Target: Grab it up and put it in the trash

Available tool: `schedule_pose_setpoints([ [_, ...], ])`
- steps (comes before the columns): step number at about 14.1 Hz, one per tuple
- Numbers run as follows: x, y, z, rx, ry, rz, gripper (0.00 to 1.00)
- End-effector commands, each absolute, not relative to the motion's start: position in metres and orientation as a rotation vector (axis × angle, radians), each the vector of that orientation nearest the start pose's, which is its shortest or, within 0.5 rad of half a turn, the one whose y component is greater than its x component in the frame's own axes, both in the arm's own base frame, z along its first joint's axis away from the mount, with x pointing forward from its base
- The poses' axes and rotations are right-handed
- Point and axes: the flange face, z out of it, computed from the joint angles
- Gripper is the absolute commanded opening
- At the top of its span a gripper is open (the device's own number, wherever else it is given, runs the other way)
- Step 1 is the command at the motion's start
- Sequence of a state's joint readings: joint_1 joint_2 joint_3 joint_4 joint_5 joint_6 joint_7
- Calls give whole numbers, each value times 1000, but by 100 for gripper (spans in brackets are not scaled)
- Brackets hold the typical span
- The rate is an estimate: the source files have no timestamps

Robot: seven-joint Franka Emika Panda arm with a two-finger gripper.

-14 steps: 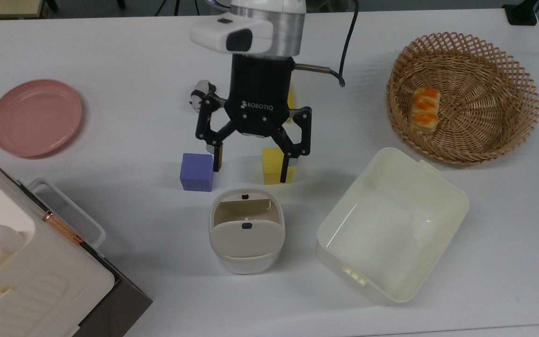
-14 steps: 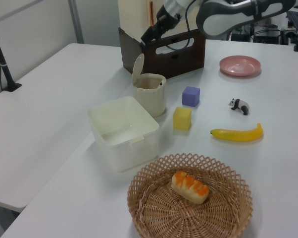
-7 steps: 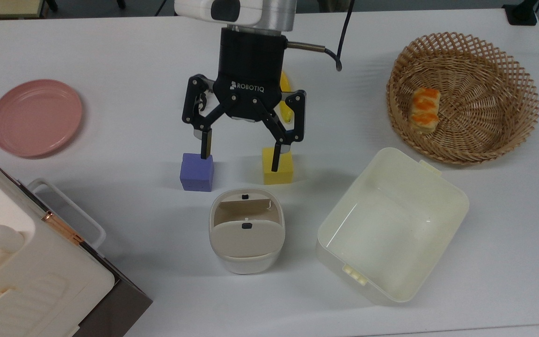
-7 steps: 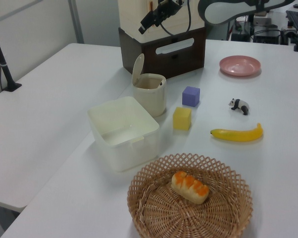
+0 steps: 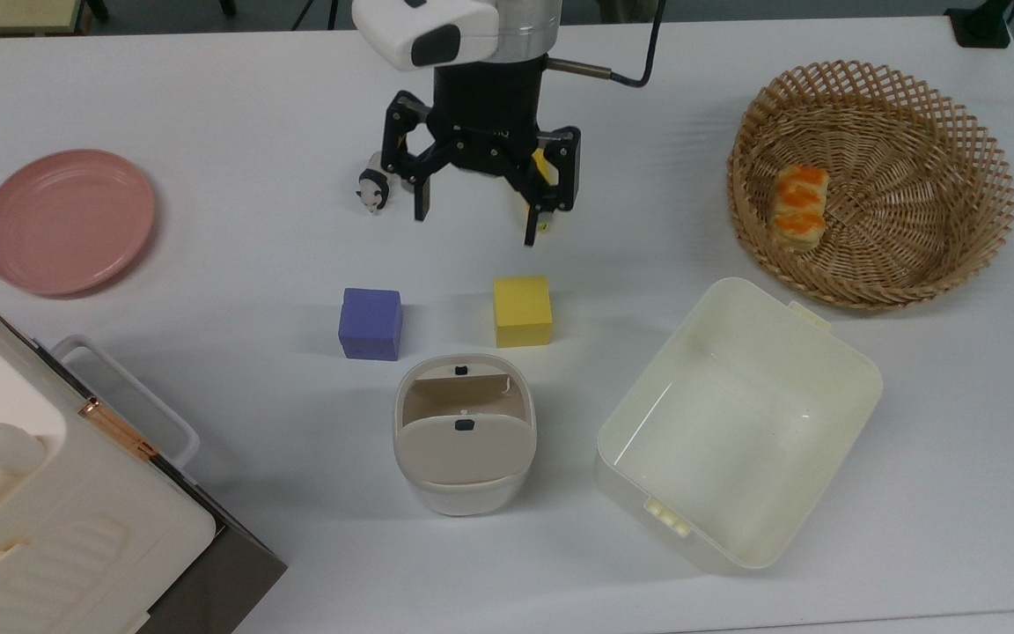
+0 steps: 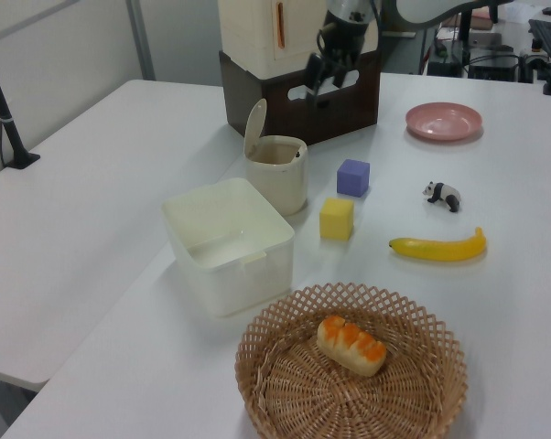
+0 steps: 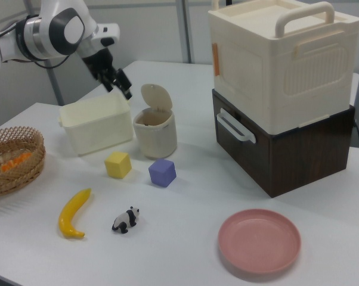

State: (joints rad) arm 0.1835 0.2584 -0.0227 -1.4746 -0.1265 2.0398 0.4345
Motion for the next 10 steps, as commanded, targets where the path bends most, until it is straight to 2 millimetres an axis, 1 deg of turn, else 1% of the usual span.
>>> schedule_pose_setpoints([
  [1, 618, 99, 555, -3118, 293, -284, 100],
  [3, 602, 97, 554, -3128, 289, -177, 100],
  [5, 585, 95, 552, -3141, 219, -75, 100],
  [8, 578, 96, 550, -3144, 216, 9, 100],
  [10, 579, 94, 553, -3137, 233, 1, 100],
])
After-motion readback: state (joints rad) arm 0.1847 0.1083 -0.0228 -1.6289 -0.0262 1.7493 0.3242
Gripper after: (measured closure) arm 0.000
